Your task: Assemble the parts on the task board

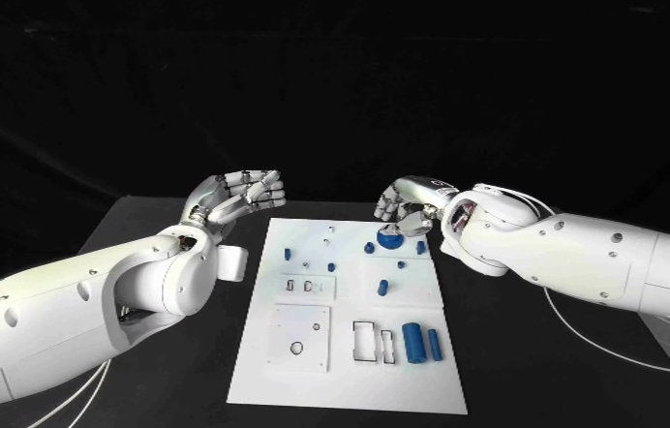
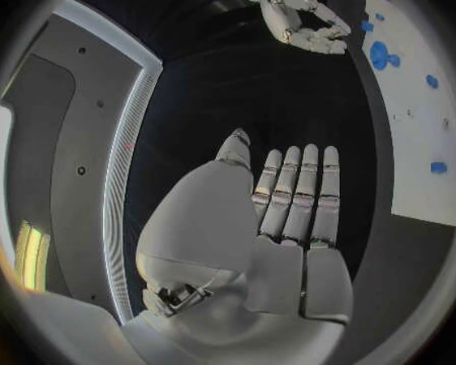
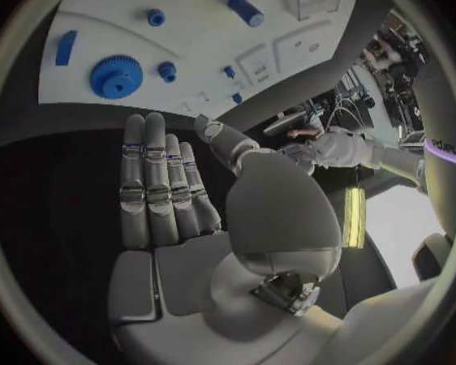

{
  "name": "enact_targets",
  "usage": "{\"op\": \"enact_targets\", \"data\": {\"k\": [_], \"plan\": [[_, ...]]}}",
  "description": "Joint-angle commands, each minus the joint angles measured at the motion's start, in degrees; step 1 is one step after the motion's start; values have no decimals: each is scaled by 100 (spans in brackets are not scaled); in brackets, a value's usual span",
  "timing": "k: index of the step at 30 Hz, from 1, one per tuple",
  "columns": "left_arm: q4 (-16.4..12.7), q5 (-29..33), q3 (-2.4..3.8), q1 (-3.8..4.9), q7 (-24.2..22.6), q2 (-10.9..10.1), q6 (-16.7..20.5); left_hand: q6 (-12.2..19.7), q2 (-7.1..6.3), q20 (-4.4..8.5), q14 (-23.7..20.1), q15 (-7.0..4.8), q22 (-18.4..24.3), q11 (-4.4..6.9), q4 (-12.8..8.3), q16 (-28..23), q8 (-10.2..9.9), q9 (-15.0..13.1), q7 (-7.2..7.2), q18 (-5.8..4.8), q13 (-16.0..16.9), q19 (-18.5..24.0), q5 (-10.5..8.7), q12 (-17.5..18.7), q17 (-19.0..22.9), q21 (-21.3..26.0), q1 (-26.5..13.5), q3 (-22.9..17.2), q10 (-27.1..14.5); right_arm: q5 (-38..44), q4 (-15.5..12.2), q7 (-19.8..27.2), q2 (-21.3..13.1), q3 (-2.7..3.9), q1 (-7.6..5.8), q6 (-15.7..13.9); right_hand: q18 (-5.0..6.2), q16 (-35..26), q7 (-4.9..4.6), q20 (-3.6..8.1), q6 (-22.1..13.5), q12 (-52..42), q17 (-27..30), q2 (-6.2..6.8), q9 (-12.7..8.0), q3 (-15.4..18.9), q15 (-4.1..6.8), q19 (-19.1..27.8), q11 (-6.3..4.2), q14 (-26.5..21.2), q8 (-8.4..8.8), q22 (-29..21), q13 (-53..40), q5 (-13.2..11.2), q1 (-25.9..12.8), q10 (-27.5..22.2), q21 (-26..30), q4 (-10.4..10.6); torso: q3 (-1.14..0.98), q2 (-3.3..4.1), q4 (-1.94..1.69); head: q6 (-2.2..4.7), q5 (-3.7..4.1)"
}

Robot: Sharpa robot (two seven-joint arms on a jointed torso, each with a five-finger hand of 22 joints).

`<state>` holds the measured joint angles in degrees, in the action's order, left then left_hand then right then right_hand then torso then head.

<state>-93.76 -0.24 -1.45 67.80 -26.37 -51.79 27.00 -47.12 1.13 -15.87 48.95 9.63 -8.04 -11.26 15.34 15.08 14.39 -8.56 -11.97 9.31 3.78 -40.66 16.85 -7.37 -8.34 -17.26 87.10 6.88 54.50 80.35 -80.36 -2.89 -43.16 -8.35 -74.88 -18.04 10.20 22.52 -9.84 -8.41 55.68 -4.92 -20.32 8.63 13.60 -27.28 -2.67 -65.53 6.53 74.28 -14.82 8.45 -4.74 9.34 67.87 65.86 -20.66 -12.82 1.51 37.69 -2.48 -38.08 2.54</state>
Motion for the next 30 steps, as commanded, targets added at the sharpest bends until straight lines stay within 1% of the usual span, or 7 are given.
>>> {"op": "enact_targets", "data": {"k": [1, 4, 6, 7, 12, 20, 30], "plan": [[-111, -60, 13, 20, 17, -33, -223, -24, -7, 0, 9, 5, 10, -6, 7, -6, 12, -3, -92, 106, 2, -26, -35, 15, -1, -2, 42, 32, 34, 888, -1, -338, 39, 2, -9, 421, 1, 1407, 87, 322, 130, 125, -1135, 95, 200, 50, 221, -916, -116, 1138, 101, 575, -42, 159, -61, 126, -974, -18, 25, 100, -58, -26, 49], [-182, -60, 21, 29, 28, -71, -242, -24, -8, 0, 6, 6, 12, -6, 7, -9, 11, -3, -93, 105, 2, -27, -38, 17, -1, 0, 42, 35, 35, 1027, 25, -360, 87, 2, -12, 503, -20, 3015, 85, 341, 136, 126, -2490, 130, 308, -50, 208, -856, -131, 1128, 193, 1057, -38, 204, -121, 70, -1579, -9, 29, 134, -78, -52, 66], [-228, -59, 27, 38, 32, -96, -250, -22, -9, 0, 0, 8, 16, -7, 7, -17, 8, -1, -95, 104, 1, -29, -44, 25, 1, 5, 42, 41, 35, 1094, 51, -370, 124, 1, -10, 553, -81, 3769, 74, 331, 135, 118, -3229, 141, 352, -52, 201, -919, -97, 1165, 224, 1686, -26, 191, -139, 4, -2144, 8, 33, 160, -91, -52, 77], [-246, -58, 29, 43, 31, -105, -251, -22, -9, 0, 0, 8, 16, -7, 7, -17, 8, -1, -95, 104, 1, -29, -44, 25, 1, 5, 42, 41, 35, 1119, 62, -375, 138, 1, -7, 566, -126, 4167, 53, 314, 127, 125, -3583, 153, 393, -42, 186, -924, -97, 1155, 256, 2178, -14, 183, -144, -60, -2576, 21, 34, 170, -96, -51, 84], [-328, -55, 37, 73, 13, -143, -249, -20, -10, -1, -4, 9, 19, -8, 7, -22, 6, -1, -96, 103, 0, -30, -47, 29, 2, 8, 42, 46, 35, 1220, 126, -393, 218, -1, 16, 591, -187, 4742, 56, 289, 135, 126, -4115, 148, 464, -41, 171, -943, -67, 1176, 295, 2949, -4, 184, -126, -121, -3233, 39, 38, 227, -114, -58, 100], [-388, -43, 42, 123, 28, -157, -268, -18, -13, -1, -9, 11, 23, -10, 8, -28, 3, 0, -99, 102, 0, -32, -50, 36, 3, 13, 40, 54, 37, 1268, 189, -412, 298, -3, 53, 655, -275, 5286, 48, 251, 144, 124, -4623, 144, 549, -62, 152, -1005, -55, 1220, 342, 3827, 1, 200, -103, -161, -3957, 58, 46, 274, -137, -85, 122], [-416, -38, 43, 167, 59, -193, -282, -10, -18, -2, -21, 15, 34, -15, 12, -45, -5, 3, -105, 100, -2, -36, -55, 54, 6, 24, 31, 75, 35, 1305, 295, -451, 339, -6, 108, 715, -337, 5504, 49, 233, 161, 124, -4816, 123, 598, -111, 145, -1089, -51, 1237, 359, 4354, 2, 241, -79, -173, -4377, 70, 38, 335, -155, -101, 136]]}}
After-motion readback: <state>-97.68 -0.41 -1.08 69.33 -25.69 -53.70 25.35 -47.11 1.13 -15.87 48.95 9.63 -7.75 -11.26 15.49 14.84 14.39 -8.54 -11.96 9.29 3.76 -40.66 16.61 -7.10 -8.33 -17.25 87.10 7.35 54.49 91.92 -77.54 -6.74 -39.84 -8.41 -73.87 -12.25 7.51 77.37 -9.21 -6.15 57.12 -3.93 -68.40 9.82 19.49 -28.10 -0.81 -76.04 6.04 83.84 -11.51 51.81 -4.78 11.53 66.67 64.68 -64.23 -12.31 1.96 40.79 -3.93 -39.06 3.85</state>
